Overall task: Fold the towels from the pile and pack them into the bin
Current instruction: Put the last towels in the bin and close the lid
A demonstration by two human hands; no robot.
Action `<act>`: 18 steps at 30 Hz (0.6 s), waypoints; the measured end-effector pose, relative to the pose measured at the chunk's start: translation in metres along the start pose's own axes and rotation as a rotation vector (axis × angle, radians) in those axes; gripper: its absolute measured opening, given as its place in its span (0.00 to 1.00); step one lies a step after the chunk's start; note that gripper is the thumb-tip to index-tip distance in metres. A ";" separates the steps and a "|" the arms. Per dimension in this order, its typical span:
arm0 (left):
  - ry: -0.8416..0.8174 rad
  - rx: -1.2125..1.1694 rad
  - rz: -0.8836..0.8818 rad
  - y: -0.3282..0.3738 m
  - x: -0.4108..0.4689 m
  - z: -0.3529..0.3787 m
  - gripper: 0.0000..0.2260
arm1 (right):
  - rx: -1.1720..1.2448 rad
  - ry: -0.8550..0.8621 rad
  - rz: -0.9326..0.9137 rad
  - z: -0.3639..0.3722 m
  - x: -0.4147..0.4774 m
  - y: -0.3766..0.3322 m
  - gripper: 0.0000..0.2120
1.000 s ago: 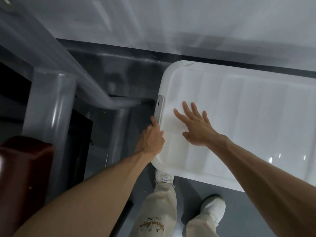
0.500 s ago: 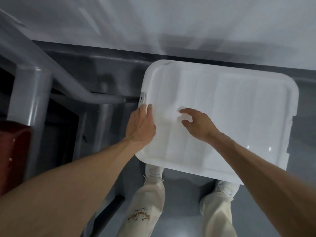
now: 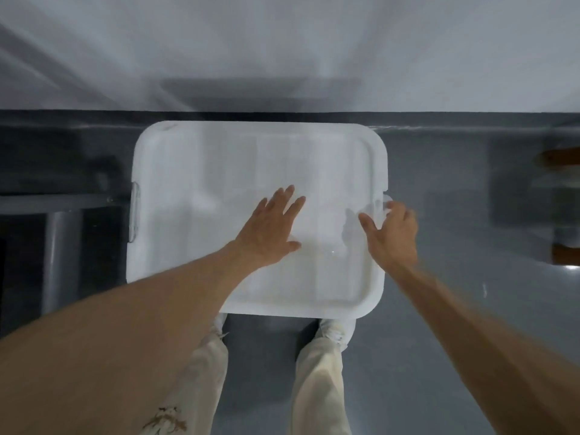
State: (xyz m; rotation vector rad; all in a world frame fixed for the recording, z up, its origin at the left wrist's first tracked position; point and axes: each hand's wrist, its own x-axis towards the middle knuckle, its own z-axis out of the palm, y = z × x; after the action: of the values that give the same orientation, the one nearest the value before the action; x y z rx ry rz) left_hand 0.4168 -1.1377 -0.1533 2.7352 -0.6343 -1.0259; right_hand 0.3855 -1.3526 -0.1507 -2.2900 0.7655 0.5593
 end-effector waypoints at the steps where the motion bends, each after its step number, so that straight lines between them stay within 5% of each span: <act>1: -0.054 0.057 -0.021 0.005 0.006 0.006 0.42 | -0.022 0.039 0.011 0.000 0.003 0.010 0.31; 4: -0.130 0.239 -0.096 0.019 0.015 0.036 0.51 | -0.020 0.100 0.032 0.006 0.010 0.031 0.39; 12: -0.151 0.383 -0.127 0.021 0.026 0.044 0.55 | 0.349 -0.221 0.320 0.020 0.035 0.058 0.54; 15: -0.171 0.378 -0.134 0.025 0.028 0.046 0.55 | 0.231 -0.170 0.315 0.017 0.042 0.061 0.52; 18: -0.168 0.410 -0.153 0.027 0.029 0.048 0.55 | 0.132 -0.107 0.240 0.018 0.039 0.060 0.39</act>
State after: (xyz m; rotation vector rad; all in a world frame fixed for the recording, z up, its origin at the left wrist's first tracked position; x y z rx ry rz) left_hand 0.3960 -1.1744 -0.1997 3.1122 -0.7431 -1.2981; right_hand 0.3720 -1.3916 -0.2112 -2.0446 1.0005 0.7113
